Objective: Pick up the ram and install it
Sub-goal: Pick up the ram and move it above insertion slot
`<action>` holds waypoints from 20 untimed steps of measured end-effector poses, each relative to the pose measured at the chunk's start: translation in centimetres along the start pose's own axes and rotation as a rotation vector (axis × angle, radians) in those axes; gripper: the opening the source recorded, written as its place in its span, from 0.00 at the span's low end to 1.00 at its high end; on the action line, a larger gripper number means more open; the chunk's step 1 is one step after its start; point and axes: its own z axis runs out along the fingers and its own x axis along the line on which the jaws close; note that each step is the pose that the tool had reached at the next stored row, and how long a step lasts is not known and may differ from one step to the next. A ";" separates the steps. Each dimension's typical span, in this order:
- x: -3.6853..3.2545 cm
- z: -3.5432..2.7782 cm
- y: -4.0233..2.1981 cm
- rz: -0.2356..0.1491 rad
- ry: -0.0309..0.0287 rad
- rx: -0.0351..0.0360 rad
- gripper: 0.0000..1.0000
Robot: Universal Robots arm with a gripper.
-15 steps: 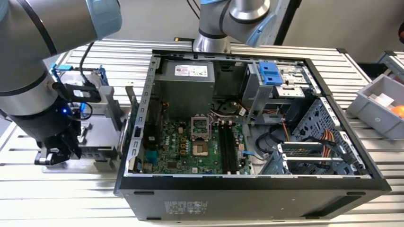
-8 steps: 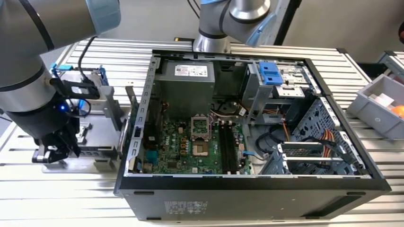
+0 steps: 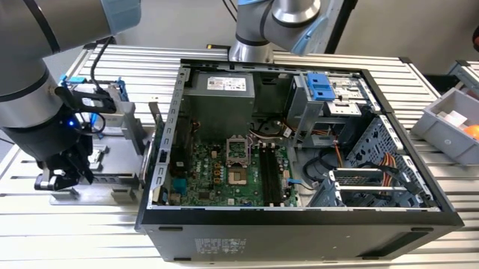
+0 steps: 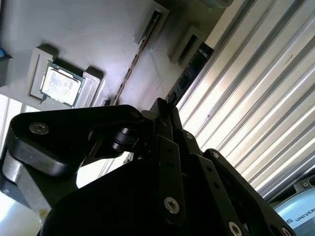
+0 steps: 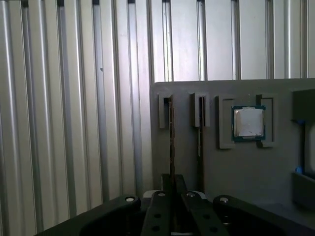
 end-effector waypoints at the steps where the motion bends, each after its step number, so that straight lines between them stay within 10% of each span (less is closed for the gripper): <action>1: 0.00 -0.01 0.00 0.000 -0.0002 0.0002 0.00; 20: -0.04 -2.71 0.07 0.000 0.0006 0.0001 0.00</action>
